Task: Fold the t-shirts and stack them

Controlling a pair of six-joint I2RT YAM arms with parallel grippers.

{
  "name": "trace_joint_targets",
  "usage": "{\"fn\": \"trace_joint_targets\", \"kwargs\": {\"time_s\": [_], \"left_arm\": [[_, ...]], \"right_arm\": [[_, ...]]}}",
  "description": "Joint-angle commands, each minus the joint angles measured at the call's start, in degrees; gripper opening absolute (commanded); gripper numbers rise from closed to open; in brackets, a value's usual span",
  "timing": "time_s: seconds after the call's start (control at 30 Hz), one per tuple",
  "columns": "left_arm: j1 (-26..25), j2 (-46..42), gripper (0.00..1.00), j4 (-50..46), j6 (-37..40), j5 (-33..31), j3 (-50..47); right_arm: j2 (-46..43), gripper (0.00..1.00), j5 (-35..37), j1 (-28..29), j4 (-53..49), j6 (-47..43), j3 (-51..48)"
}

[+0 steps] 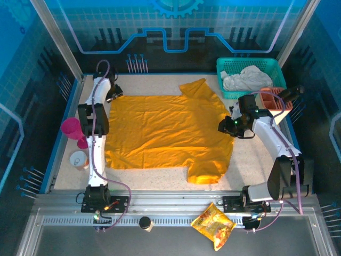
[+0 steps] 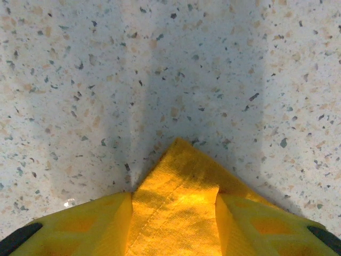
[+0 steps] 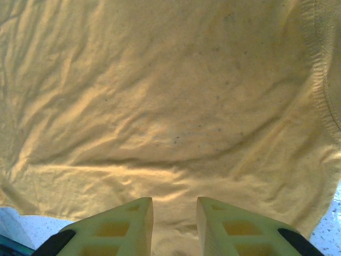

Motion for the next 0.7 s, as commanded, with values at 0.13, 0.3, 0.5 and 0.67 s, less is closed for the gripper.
{"fn": "trace_joint_targets", "kwargs": {"time_s": [0.13, 0.3, 0.5, 0.67], "left_arm": [[1.04, -4.23, 0.43, 2.46, 1.63, 1.76, -2.35], [1.48, -3.63, 0.43, 2.02, 2.13, 1.18, -1.25], [2.02, -1.78, 0.43, 1.91, 2.8, 2.94, -0.54], [2.11, 1.55, 0.43, 0.24, 3.44, 5.39, 2.28]], "right_arm": [[0.41, 0.29, 0.67, 0.74, -1.39, 0.67, 1.4], [0.7, 0.29, 0.76, 1.05, -1.39, 0.86, 1.77], [1.2, 0.29, 1.02, 1.34, -1.39, 0.95, 1.81], [1.83, 0.29, 1.2, 1.65, -1.47, 1.2, 2.57]]}}
